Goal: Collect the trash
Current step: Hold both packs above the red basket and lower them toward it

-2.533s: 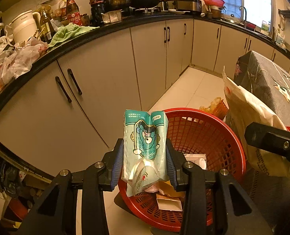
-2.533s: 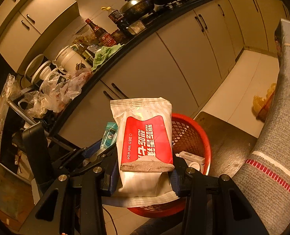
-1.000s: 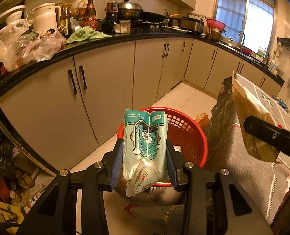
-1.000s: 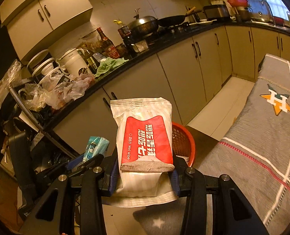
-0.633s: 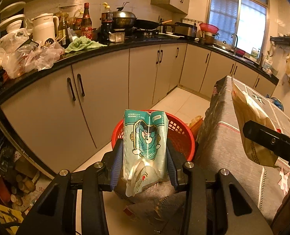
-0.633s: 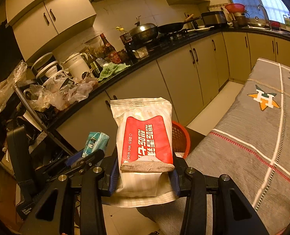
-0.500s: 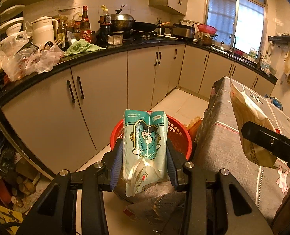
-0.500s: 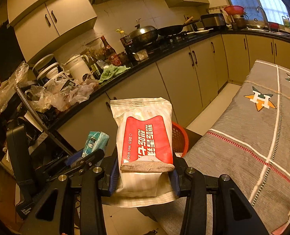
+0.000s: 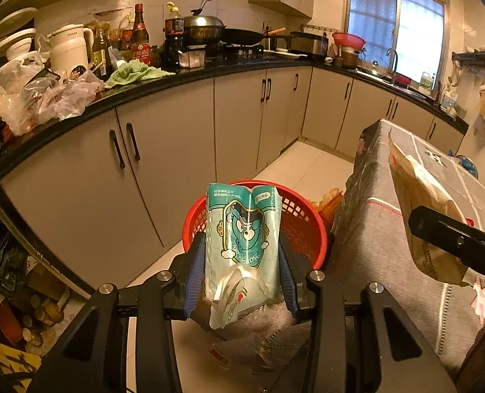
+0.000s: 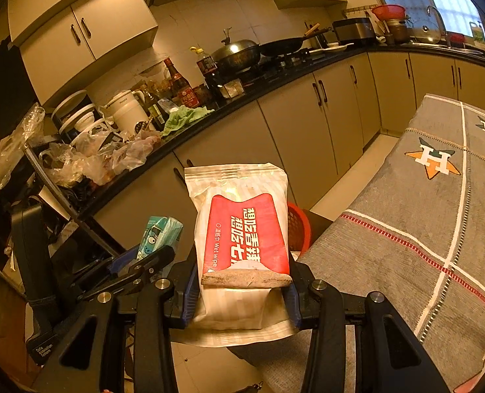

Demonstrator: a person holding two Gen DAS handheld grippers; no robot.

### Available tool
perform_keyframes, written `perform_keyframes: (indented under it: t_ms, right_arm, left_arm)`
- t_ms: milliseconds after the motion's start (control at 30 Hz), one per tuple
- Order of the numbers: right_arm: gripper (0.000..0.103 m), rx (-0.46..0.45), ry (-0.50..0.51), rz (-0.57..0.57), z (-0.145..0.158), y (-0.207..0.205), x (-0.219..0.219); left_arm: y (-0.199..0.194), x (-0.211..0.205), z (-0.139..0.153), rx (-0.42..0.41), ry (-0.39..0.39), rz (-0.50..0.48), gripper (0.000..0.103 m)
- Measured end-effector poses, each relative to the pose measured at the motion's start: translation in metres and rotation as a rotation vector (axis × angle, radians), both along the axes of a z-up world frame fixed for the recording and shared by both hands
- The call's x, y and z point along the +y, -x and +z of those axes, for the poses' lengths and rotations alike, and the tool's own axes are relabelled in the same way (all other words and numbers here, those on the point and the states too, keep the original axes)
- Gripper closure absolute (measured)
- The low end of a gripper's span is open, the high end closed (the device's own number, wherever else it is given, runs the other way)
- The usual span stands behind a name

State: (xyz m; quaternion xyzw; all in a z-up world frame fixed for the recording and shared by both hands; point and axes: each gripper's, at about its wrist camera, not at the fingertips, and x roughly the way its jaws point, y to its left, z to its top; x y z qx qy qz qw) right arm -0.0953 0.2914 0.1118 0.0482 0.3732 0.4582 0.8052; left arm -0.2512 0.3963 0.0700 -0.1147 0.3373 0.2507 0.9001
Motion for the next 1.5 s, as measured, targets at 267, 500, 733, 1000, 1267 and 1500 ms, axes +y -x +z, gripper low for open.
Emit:
perform_keyframes:
  t_ms: [267,500,733,1000,1267,1500]
  right_arm:
    - [0.056,0.033,0.034,0.024,-0.015,-0.019,0.030]
    - [0.056,0.061,0.062,0.045,-0.030,-0.038,0.059]
    - [0.056,0.086,0.075,0.057,-0.040,-0.058,0.085]
    - [0.056,0.121,0.089,0.075,-0.055,-0.072,0.105]
    - [0.056,0.143,0.105,0.076,-0.067,-0.081,0.117]
    - [0.056,0.146,0.113,0.075,-0.073,-0.083,0.122]
  left_arm:
    - [-0.016,0.022,-0.021,0.041,0.025,0.015,0.063]
    - [-0.033,0.047,-0.038,0.068,0.057,0.023,0.063]
    - [-0.050,0.065,-0.049,0.083,0.076,0.025,0.063]
    - [-0.066,0.079,-0.061,0.099,0.096,0.022,0.063]
    - [-0.077,0.086,-0.070,0.110,0.110,0.020,0.063]
    - [-0.082,0.089,-0.074,0.110,0.112,0.016,0.063]
